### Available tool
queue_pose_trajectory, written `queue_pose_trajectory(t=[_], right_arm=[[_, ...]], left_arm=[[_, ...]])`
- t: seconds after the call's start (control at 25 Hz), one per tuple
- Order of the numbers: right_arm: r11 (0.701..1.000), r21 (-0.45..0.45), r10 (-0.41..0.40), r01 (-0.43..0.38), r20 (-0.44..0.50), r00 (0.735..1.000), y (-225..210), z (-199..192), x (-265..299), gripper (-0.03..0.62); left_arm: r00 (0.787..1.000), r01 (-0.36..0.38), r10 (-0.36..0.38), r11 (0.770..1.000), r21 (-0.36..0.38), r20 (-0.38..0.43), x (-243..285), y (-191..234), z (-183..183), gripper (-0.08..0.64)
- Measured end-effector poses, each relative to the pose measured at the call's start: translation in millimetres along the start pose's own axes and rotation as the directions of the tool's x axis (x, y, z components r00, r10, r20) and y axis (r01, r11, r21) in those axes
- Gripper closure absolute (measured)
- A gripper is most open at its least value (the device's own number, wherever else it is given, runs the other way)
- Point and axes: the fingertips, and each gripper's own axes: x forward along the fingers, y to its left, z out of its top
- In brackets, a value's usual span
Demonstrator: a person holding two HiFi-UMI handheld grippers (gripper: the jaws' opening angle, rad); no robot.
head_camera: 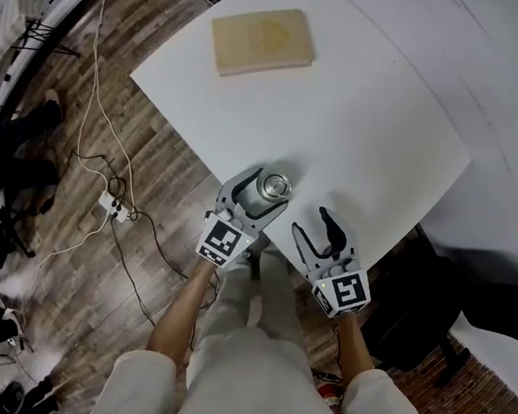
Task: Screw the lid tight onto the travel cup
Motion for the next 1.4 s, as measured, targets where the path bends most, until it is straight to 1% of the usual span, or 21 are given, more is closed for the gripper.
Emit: queue_pose_trajectory(t=[0.04,0.12,0.2,0.52,0.64,0.72,0.8,0.92,1.2,1.4], right_arm=[[1.0,-0.016,0.011,-0.011,0.005,1.0,1.9,0.5,1.9,0.306],[0.997,-0.068,0.027,-0.027,-0.005,1.0,5.0,1.6,6.3,0.179],[0.993,-0.105,0.045,-0.047,-0.02,0.999,7.3,3.2,10.2,0.169],[0.984,-0.133,0.12,-0.119,-0.003,0.993,12.9,16.8,31.2,0.177],[0.978,-0.15,0.146,-0.145,-0.004,0.989,17.5,22.4,41.0,0.219],[0.973,-0.164,0.162,-0.162,-0.013,0.987,19.9,24.2,47.6,0.232],[0.968,-0.172,0.185,-0.183,-0.003,0.983,24.2,32.5,54.9,0.253],[0.959,-0.185,0.222,-0.216,0.011,0.975,30.7,45.1,66.0,0.264],[0.934,-0.239,0.274,-0.265,0.006,0.962,37.8,56.6,85.0,0.29],[0.917,-0.269,0.304,-0.294,-0.006,0.953,43.3,61.0,90.9,0.296]], left_arm=[[1.0,0.0,0.0,1.0,0.002,0.001,-0.2,-0.1,0.0,0.225],[1.0,-0.002,0.002,1.0,0.004,0.003,-0.6,-0.4,0.6,0.225],[1.0,-0.005,0.005,1.0,0.006,0.003,-0.5,-0.5,1.0,0.225],[1.0,-0.008,0.008,1.0,0.008,0.003,0.5,0.3,-0.2,0.225],[1.0,-0.008,0.008,1.0,0.01,0.003,-0.5,0.0,0.1,0.225],[1.0,-0.007,0.007,1.0,0.008,0.004,-1.2,-0.3,0.4,0.225],[1.0,-0.007,0.007,1.0,0.009,0.003,-1.7,-0.2,0.9,0.225],[1.0,-0.009,0.009,1.0,0.009,0.004,-1.6,-0.1,1.2,0.225],[1.0,-0.01,0.01,1.0,0.013,0.004,-0.8,0.6,0.5,0.225],[1.0,-0.013,0.013,1.0,0.017,0.007,-1.9,-0.3,0.6,0.225]])
